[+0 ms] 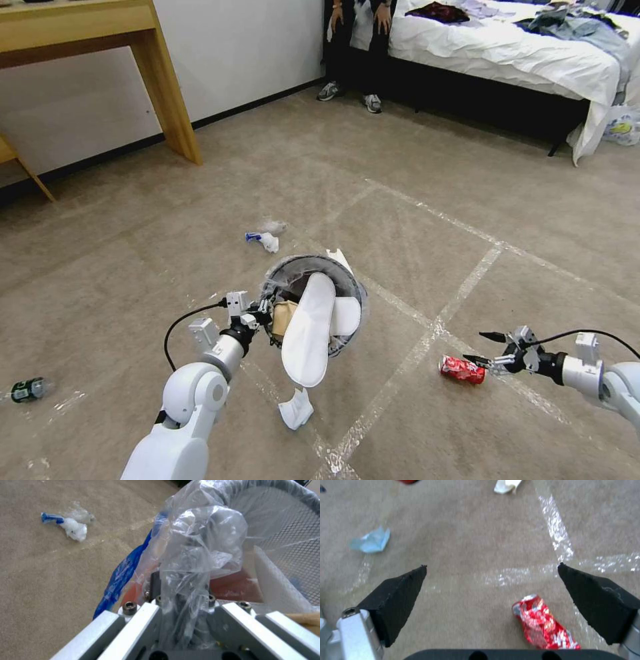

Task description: Pick up the trash bin and place the garbage on the floor into it.

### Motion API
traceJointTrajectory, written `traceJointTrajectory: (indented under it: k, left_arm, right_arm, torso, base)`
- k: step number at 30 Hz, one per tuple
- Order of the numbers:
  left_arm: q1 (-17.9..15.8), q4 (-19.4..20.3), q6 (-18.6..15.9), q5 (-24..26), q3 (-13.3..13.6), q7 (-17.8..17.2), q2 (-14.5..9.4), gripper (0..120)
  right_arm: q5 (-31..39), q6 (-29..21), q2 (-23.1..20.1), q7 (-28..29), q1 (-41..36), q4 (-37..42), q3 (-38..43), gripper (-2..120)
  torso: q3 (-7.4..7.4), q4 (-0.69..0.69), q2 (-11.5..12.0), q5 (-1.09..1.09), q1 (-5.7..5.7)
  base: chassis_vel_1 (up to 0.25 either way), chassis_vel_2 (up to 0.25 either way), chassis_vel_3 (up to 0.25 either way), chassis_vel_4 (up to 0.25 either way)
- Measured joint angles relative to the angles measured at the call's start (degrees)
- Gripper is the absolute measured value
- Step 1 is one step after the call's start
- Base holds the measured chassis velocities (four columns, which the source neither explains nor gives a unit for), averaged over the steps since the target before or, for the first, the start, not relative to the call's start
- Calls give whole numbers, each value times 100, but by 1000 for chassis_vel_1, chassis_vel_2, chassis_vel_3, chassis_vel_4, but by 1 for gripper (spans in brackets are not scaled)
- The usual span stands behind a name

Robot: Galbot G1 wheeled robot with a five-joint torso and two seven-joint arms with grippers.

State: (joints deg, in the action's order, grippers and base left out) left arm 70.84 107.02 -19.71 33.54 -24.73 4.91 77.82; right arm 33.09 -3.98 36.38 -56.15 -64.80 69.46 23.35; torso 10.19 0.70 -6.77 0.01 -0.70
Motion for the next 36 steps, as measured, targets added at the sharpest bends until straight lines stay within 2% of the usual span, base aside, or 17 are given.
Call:
traceJointTrajectory:
  k: [9, 30, 36]
  left_arm:
    - [-29, -30, 32, -19, -7, 47, 87, 1]
    - [-246, -360, 68, -13, 111, 144, 109, 1]
    - [-316, -456, 80, 0, 111, 164, 154, 1]
  right_arm:
    - [-560, -438, -140, -282, 261, -61, -228, 100]
    - [-1045, -579, -106, -526, 634, -482, -549, 100]
    - [-1062, -609, 17, -521, 1033, -703, -981, 100]
  torso:
    - [0, 0, 0, 0, 0]
    - [0, 1, 0, -1, 1]
    - [0, -1, 0, -1, 1]
  base:
    - [0, 0, 0, 0]
    - [0, 0, 0, 0]
    - [0, 0, 0, 0]
